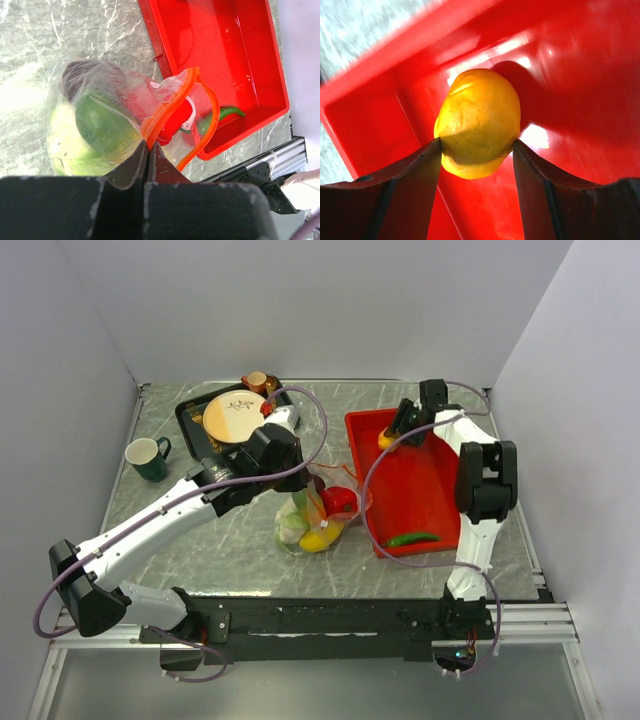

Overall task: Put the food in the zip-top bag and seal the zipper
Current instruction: Pick up the fake fruit from the bin.

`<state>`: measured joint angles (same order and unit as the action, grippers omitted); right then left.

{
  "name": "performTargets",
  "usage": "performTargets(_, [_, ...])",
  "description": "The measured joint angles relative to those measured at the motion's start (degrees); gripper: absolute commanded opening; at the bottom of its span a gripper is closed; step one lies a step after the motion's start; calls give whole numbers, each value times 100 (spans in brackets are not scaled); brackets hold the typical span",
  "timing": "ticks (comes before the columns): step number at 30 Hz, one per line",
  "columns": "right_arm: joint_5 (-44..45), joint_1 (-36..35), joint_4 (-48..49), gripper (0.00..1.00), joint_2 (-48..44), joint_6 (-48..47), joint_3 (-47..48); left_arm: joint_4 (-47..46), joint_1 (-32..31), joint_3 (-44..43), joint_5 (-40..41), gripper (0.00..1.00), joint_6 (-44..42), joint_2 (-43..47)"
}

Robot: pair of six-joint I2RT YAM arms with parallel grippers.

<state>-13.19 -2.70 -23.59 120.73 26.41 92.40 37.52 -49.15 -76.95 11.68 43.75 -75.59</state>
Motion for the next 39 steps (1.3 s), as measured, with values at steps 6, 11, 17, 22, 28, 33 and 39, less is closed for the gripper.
performTargets(6, [190, -31, -13, 64, -885, -203, -1102, -4, 0, 17, -35, 1, 0, 0])
performTargets(11, [306, -118, -221, 90, -1657, -372, -1915, -4, 0, 22, -44, 2, 0, 0])
performTargets(17, [444, -267, -398, 93, -2361, -468, -2500, -24, 0, 24, -94, 4, 0, -15])
performTargets(22, [660, -267, -369, 93, -2559, -472, -2688, -46, 0, 22, -149, 2, -4, -101])
performTargets(28, [807, -267, -372, 93, -2490, -487, -2581, -39, 0, 20, -186, 4, 2, -227])
performTargets(33, [846, -267, -435, 92, -2194, -570, -2251, -22, 0, 7, -184, 2, 4, -238])
performTargets(39, [824, -267, -459, 91, -1843, -660, -2022, 0, 0, -122, -179, 2, 4, -343])
